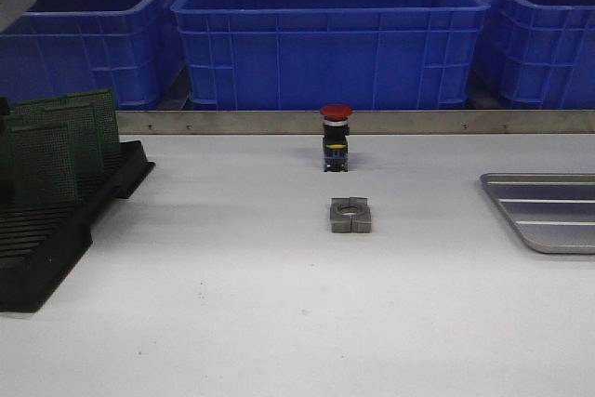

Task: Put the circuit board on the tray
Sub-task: 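Grasp a green circuit board in the black rack with the left gripper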

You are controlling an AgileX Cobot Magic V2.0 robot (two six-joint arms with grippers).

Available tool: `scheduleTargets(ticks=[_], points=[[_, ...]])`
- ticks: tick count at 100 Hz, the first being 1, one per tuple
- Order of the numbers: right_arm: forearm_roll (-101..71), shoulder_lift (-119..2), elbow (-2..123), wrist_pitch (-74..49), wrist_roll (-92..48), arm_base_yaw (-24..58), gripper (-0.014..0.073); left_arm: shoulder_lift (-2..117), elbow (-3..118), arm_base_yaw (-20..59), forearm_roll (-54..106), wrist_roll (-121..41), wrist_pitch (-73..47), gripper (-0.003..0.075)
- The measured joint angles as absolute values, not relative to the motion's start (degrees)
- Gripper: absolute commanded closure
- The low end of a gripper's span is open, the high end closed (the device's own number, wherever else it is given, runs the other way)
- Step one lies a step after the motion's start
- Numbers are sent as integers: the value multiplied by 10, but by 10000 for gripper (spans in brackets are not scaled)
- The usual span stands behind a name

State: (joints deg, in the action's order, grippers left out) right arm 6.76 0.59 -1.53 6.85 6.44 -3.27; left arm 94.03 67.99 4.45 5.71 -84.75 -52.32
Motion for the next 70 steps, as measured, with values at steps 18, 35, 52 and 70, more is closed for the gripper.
scheduleTargets(ticks=[18,35,52,70], points=[[68,6,-15,68,64,-33,706,976,680,28,63,-848,-515,325],[68,6,-15,68,64,-33,706,984,681,26,64,-848,-520,584],[68,6,-15,68,64,-33,706,984,683,25,64,-851,-536,740],[68,6,-15,68,64,-33,706,983,687,25,62,-854,-564,740]])
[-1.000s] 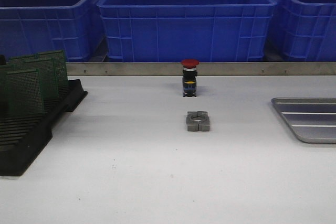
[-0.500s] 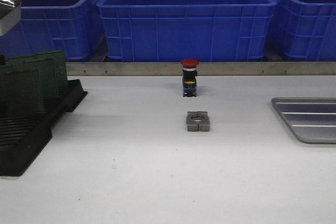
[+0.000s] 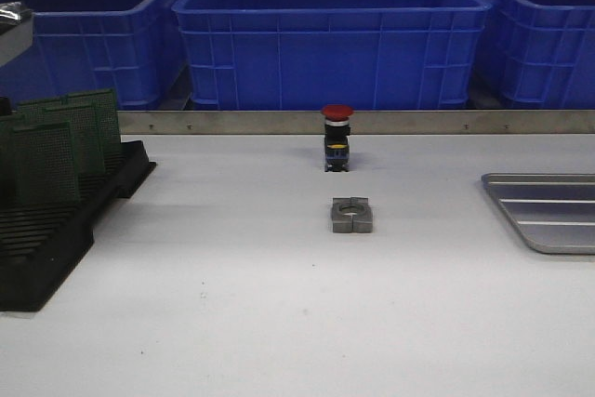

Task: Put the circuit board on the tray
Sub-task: 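Grasp a green circuit board in the black rack with the left gripper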

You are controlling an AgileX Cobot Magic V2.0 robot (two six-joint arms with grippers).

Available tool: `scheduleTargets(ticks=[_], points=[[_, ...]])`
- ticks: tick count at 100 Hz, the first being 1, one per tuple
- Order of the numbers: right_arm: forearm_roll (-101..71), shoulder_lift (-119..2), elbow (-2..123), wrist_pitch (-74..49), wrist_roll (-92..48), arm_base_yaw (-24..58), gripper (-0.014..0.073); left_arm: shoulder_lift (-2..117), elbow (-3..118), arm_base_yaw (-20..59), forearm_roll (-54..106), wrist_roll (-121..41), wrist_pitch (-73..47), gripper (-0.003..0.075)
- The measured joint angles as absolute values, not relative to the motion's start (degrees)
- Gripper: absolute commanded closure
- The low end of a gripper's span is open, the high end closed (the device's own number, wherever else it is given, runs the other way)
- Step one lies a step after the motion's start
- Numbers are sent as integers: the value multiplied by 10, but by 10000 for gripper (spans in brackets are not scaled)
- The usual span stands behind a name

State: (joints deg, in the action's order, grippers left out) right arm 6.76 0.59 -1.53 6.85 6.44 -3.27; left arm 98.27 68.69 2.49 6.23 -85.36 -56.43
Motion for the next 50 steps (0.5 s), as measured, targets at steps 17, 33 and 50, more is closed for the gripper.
scheduleTargets(ticks=[17,33,50], points=[[68,6,-15,68,64,-33,706,984,741,25,66,-854,-615,741],[68,6,-15,68,64,-33,706,984,806,25,100,-853,-674,741],[68,6,-15,68,64,-33,706,984,851,57,144,-852,-688,740]])
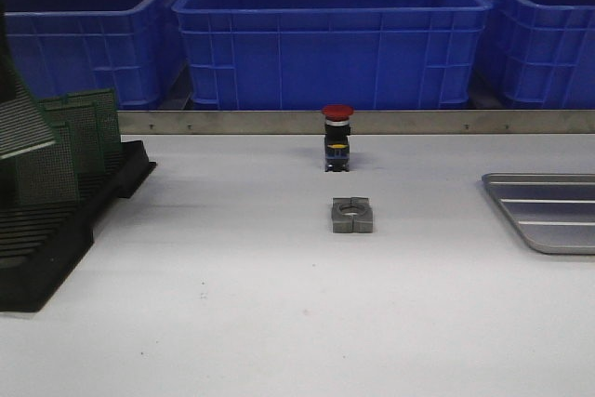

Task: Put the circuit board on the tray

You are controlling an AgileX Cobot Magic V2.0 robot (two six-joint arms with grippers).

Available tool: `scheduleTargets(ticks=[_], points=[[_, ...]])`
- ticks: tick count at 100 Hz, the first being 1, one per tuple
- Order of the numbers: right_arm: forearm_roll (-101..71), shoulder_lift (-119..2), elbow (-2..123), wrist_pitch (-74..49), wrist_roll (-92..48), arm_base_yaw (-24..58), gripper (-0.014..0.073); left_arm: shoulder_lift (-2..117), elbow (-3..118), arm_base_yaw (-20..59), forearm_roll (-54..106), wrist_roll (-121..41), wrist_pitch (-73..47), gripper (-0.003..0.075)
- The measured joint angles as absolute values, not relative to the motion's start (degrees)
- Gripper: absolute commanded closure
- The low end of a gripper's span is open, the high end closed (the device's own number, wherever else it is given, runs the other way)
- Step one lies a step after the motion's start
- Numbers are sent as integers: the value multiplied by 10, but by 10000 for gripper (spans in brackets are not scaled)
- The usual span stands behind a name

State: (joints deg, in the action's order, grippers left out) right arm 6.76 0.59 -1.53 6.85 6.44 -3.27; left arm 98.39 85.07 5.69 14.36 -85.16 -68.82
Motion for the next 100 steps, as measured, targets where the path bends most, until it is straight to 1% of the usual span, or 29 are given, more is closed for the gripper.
scheduleTargets(ticks=[10,28,42,69,100], points=[[68,6,-15,68,64,-33,706,985,859,92,182,-852,-663,740],[68,6,-15,68,64,-33,706,993,861,160,253,-852,-574,740],[68,6,-15,68,64,-33,706,1013,861,195,306,-852,-536,740],[68,6,-15,68,64,-33,706,1022,861,203,349,-852,-535,740],[68,6,-15,68,64,-33,706,1022,861,203,358,-852,-536,741]])
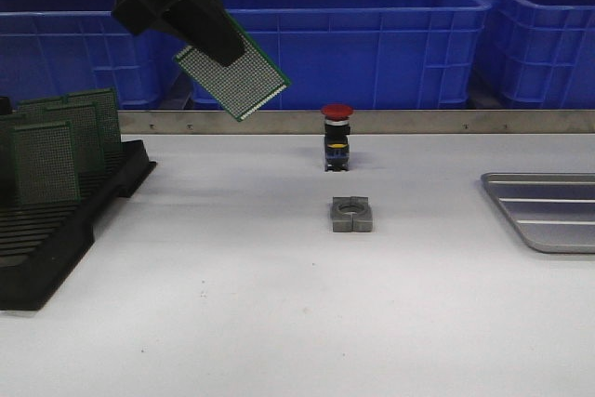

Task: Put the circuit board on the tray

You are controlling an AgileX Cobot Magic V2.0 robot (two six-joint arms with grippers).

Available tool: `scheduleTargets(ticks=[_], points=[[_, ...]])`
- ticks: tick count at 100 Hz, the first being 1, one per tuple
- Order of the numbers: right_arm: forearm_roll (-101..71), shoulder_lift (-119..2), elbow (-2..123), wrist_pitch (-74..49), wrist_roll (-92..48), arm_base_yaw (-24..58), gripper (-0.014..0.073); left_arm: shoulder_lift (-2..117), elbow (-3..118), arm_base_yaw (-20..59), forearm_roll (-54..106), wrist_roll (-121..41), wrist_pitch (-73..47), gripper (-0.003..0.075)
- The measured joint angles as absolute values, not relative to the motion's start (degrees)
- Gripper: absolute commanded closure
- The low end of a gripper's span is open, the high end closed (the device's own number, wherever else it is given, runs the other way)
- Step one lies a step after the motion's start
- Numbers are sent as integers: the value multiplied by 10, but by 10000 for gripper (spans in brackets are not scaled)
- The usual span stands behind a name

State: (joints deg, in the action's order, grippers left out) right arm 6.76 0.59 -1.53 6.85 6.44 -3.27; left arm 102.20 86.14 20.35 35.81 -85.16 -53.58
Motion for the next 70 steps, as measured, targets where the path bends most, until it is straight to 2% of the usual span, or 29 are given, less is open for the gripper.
scheduleTargets(ticks=[47,70], points=[[68,6,-15,62,64,-33,706,1022,861,203,372,-852,-538,741],[68,-27,97,-153,64,-33,706,1022,861,203,372,-852,-538,741]])
